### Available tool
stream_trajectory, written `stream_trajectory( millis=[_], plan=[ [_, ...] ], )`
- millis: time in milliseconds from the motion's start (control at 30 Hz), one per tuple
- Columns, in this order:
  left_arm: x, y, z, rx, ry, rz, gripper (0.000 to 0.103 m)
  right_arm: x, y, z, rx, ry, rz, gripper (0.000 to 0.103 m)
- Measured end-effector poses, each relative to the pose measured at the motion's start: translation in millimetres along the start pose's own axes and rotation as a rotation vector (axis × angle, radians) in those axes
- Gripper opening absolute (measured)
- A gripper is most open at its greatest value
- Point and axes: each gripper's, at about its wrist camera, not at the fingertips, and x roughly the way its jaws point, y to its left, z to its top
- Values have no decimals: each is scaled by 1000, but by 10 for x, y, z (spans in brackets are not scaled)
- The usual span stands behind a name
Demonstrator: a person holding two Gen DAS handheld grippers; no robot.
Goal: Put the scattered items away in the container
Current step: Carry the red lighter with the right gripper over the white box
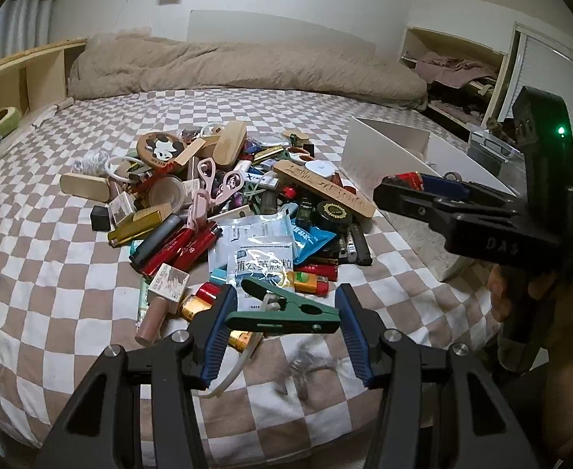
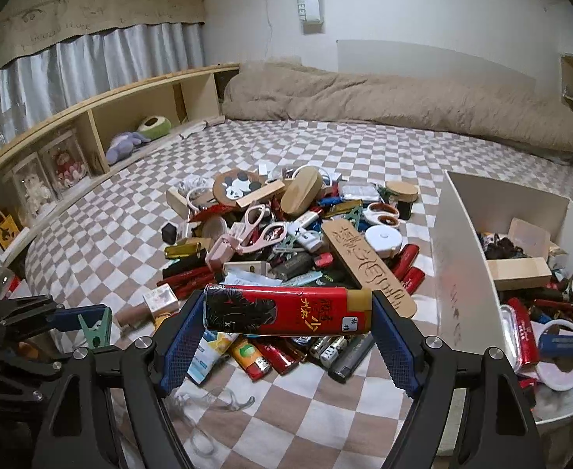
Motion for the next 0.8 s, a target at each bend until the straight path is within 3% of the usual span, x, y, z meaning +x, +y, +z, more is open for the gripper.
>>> stream_trajectory(
  millis=[467, 800],
  plan=[
    [-101, -146, 257, 19, -80, 4, 52, -348, -191, 120, 37, -100, -31, 82],
    [-71, -425, 568, 49, -149, -27, 52, -690, -656, 195, 97, -165, -171, 82]
  ],
)
